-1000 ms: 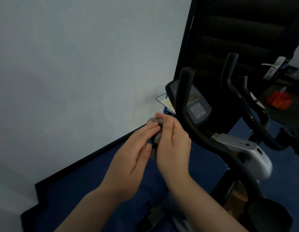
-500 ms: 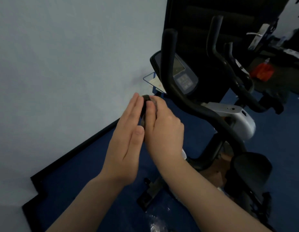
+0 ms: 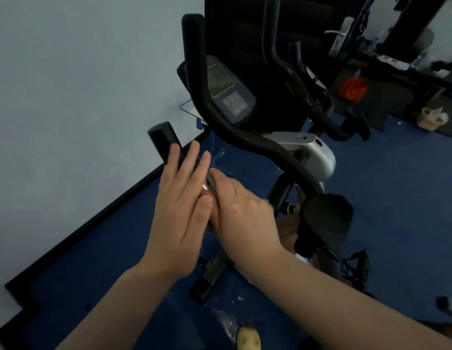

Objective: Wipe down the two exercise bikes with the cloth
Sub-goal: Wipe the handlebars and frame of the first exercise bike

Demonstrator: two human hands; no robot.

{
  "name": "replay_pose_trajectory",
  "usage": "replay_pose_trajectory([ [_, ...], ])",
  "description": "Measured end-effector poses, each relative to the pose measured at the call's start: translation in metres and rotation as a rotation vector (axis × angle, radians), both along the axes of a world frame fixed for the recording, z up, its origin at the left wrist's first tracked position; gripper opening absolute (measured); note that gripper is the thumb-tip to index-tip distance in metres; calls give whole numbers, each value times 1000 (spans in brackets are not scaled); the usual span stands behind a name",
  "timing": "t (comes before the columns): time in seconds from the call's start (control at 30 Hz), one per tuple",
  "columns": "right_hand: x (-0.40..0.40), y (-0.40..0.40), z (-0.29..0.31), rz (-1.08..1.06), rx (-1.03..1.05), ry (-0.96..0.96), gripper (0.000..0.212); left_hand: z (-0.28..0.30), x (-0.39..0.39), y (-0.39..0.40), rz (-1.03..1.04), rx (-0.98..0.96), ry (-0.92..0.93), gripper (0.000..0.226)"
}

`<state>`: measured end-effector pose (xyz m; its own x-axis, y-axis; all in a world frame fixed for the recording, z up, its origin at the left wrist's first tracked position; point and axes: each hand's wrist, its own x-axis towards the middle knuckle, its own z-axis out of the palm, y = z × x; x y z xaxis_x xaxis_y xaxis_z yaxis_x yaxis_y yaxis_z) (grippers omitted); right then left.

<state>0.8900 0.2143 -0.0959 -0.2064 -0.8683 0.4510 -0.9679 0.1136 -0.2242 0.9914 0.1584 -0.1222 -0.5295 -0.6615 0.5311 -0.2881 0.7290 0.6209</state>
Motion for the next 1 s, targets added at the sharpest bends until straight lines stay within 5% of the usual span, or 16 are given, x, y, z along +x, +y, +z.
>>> replay_pose_trajectory([
  [0.7, -118, -18, 24, 713, 864, 122, 44, -20, -33, 21, 317, -67, -44, 49],
  [1.0, -156, -38, 19, 911, 812, 264, 53, -20, -43, 28, 426, -32, -41, 49],
])
